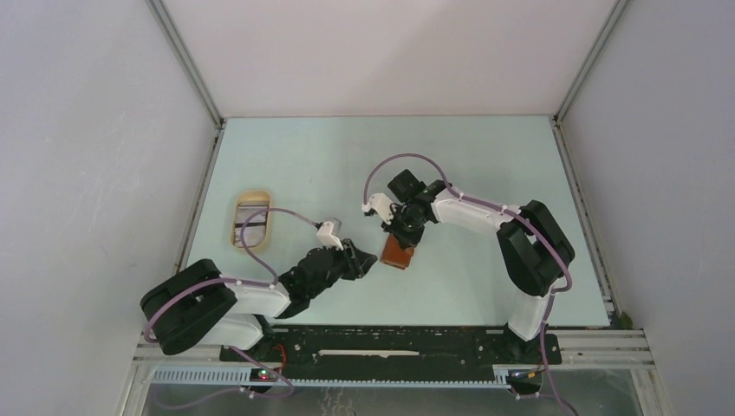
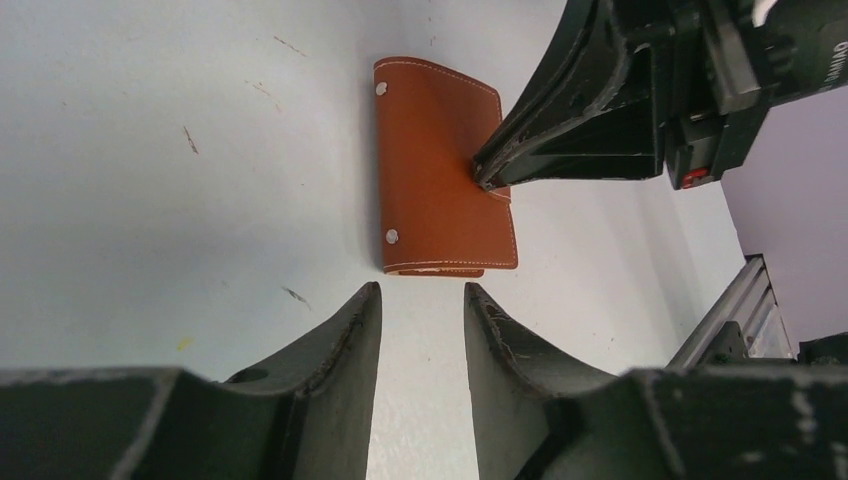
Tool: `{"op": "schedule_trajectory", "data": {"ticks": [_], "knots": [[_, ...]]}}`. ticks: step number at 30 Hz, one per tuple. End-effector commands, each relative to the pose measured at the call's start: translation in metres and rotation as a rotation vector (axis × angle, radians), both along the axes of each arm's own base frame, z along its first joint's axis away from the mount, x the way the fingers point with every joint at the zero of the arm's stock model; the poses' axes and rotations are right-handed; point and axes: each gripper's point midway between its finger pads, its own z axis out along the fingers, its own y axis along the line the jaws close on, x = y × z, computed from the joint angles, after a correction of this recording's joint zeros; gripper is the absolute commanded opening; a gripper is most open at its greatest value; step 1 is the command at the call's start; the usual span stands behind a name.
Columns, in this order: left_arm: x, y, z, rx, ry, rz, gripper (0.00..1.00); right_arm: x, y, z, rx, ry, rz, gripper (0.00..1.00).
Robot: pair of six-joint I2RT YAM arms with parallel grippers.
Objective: Put the credit cards into the card holder
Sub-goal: Open the card holder at the center of the board.
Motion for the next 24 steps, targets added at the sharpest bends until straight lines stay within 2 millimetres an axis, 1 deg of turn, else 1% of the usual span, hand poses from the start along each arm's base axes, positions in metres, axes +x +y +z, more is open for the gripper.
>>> {"op": "schedule_trajectory", "data": {"ticks": [1,6,11,14,17,20,24], "knots": [[0.006,-0.016,0.021,-0.071,-0.038,-0.029,0.40,-0.014,-0.003,0.014,0.050,0.029,0.046,0.00],[0.005,-0.020,0.020,-0.074,-0.038,-0.046,0.40,-0.021,-0.001,0.031,0.147,0.048,0.089,0.00],[0.002,-0.026,0.024,-0.081,-0.056,-0.090,0.46,-0.030,-0.003,0.044,0.225,0.046,0.159,0.00],[-0.001,-0.029,0.028,-0.073,-0.086,-0.128,0.52,-0.033,-0.007,0.049,0.258,0.031,0.201,0.00],[-0.005,-0.030,0.035,-0.056,-0.136,-0.176,0.59,-0.035,-0.009,0.058,0.311,0.026,0.224,0.00],[-0.007,-0.027,0.038,-0.023,-0.189,-0.198,0.67,-0.039,-0.009,0.068,0.369,0.045,0.234,0.00],[-0.010,-0.025,0.041,0.027,-0.251,-0.242,0.77,-0.042,-0.008,0.072,0.398,0.059,0.237,0.00]]}}
